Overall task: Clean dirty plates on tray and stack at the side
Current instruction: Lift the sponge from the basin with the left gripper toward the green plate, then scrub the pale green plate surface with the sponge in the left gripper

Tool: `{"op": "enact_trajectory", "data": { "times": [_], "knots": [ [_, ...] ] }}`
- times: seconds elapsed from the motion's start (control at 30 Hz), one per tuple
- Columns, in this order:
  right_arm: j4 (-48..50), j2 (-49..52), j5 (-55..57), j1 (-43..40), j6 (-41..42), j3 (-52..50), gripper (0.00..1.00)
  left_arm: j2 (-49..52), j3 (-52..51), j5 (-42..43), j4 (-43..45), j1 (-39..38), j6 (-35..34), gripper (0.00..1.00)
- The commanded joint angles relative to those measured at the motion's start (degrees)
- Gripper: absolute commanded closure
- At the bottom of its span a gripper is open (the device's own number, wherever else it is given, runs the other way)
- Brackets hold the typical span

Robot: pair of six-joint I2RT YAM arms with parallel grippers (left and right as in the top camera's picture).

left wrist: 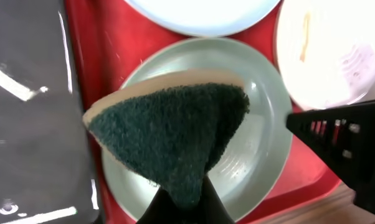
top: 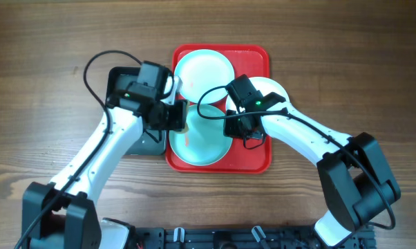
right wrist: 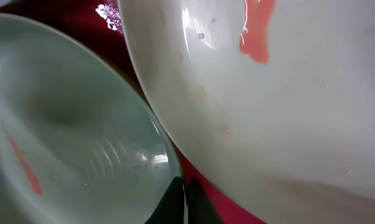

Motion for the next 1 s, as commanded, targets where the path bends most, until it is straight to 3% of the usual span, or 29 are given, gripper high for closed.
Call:
{"op": "enact_trajectory", "data": {
  "times": [0.0,0.6,0.97],
  "knots": [
    [0.0,-1.5,1.0,-0.2,1.2,0.2,0.95,0.5,-3.5,-2.5,2.6,-2.0,-5.5,0.96],
    [0.3,-1.5,0.9,-0.2,1.2,0.2,0.94,0.7,-10.4,-5.7,9.6,-3.3,-9.9,0.96],
    [0.3,-1.5,0.9,-0.2,1.2,0.2,0.94,7.1,-10.4,-5.8,10.9,-6.7,-9.9,0.96]
  ]
}}
